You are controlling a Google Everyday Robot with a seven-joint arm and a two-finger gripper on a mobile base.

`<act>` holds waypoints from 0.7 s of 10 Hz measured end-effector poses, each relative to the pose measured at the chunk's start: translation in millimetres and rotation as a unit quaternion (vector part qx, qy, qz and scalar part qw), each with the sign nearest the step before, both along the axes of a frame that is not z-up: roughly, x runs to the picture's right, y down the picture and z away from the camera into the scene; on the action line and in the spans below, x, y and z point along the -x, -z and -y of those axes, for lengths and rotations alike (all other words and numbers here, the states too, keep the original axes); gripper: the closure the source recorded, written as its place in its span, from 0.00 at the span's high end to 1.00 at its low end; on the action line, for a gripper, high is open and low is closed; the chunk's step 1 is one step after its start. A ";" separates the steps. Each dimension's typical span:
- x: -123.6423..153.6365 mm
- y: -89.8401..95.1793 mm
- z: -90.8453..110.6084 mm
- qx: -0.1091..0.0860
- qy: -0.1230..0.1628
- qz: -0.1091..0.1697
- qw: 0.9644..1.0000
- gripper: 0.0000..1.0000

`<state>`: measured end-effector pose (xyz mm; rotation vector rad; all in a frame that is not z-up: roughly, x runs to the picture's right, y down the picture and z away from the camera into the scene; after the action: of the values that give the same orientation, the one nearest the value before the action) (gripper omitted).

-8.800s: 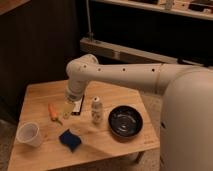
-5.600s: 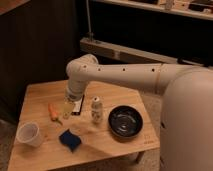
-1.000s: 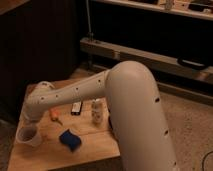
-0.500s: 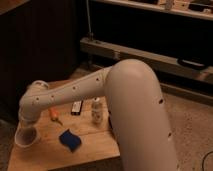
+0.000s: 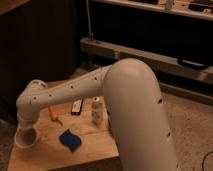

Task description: Place the ceramic cup in the ceramic bowl

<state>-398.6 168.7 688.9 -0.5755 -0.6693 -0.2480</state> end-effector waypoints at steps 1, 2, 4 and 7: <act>-0.8 -0.1 -0.8 0.004 0.002 -0.004 1.000 0.00; -3.1 0.2 -0.9 0.006 0.003 -0.007 1.000 0.00; -15.6 12.5 11.3 0.012 -0.002 -0.009 1.000 0.00; -44.2 55.9 46.5 0.020 -0.013 -0.001 1.000 0.00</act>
<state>-354.4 122.3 633.0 -0.6040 -0.6813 -0.2097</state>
